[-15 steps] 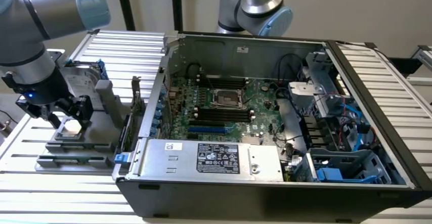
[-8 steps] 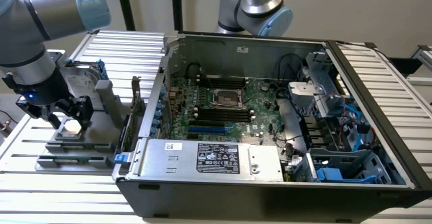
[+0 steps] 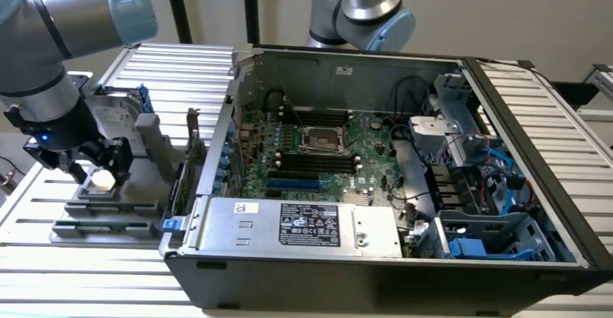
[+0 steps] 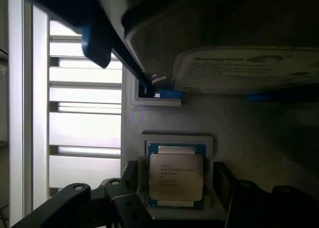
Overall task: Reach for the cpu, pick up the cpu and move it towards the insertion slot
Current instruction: 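Pick up the cpu and move it towards the insertion slot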
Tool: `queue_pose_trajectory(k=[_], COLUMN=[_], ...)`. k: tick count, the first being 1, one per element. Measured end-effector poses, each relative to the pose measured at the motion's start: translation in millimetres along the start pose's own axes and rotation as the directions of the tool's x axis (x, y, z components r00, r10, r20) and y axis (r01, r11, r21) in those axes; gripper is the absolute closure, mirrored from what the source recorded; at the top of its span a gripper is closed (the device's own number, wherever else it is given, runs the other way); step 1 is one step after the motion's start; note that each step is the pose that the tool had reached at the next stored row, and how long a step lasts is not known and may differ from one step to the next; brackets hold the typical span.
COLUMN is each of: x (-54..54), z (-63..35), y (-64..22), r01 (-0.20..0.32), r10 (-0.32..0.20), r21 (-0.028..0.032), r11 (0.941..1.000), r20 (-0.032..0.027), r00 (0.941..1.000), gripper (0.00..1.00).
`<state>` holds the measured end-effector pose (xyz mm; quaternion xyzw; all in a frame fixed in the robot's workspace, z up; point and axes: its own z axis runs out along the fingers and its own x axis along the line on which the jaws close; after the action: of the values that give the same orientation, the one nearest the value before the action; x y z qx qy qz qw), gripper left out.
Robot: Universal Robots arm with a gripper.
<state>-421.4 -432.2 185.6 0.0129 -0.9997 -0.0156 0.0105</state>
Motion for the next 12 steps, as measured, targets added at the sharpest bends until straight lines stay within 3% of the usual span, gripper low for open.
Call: queue_pose_trajectory(k=[7,9,10,12], x=[-0.2,-0.2,-0.2,-0.2], z=[0.1,0.4,0.5,0.6], y=[0.0,0.0,0.0,0.0], r01=[0.0,0.0,0.0,0.0], r10=[0.0,0.0,0.0,0.0], r21=[0.0002,0.0001,0.0,0.0001], r11=[1.0,1.0,1.0,1.0], r20=[-0.0003,-0.0001,0.0,-0.0001], r00=[1.0,1.0,1.0,1.0], gripper=[0.29,0.31,0.38,0.38])
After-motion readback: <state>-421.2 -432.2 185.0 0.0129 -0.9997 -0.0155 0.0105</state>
